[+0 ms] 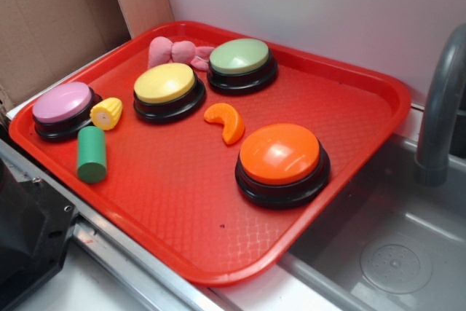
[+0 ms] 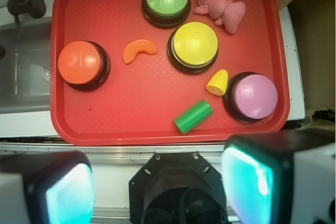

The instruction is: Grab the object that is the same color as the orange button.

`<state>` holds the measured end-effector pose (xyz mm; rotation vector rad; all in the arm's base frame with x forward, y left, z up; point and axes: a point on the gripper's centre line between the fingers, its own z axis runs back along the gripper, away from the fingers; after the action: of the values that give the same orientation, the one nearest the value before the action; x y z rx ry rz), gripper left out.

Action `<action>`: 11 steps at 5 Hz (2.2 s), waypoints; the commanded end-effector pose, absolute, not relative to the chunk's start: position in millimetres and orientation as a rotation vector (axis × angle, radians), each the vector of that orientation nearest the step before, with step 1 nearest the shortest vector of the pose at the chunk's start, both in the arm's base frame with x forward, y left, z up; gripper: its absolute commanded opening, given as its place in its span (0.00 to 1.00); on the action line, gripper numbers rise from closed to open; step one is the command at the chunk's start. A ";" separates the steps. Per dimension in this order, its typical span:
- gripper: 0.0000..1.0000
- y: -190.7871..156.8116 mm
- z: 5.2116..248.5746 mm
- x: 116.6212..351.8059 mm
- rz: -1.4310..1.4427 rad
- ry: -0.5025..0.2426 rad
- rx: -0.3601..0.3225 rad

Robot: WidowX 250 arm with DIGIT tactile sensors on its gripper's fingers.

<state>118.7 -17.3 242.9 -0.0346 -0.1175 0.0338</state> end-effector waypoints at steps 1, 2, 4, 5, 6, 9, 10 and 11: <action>1.00 -17.3 242.9 118.7 0.034 -0.117 -0.035; 1.00 -22.8 240.0 134.6 0.108 -0.111 -0.064; 1.00 -41.1 218.5 186.7 0.469 -0.160 -0.171; 1.00 -52.1 184.0 214.8 0.675 -0.191 -0.180; 1.00 -54.3 148.5 235.7 0.833 -0.191 -0.117; 1.00 -35.1 76.7 264.6 1.073 -0.163 -0.038; 1.00 -30.2 56.6 271.8 1.163 -0.193 -0.004; 1.00 -31.1 37.2 276.6 1.156 -0.164 -0.001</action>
<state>272.0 -42.0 27.1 0.0260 -0.1294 1.1575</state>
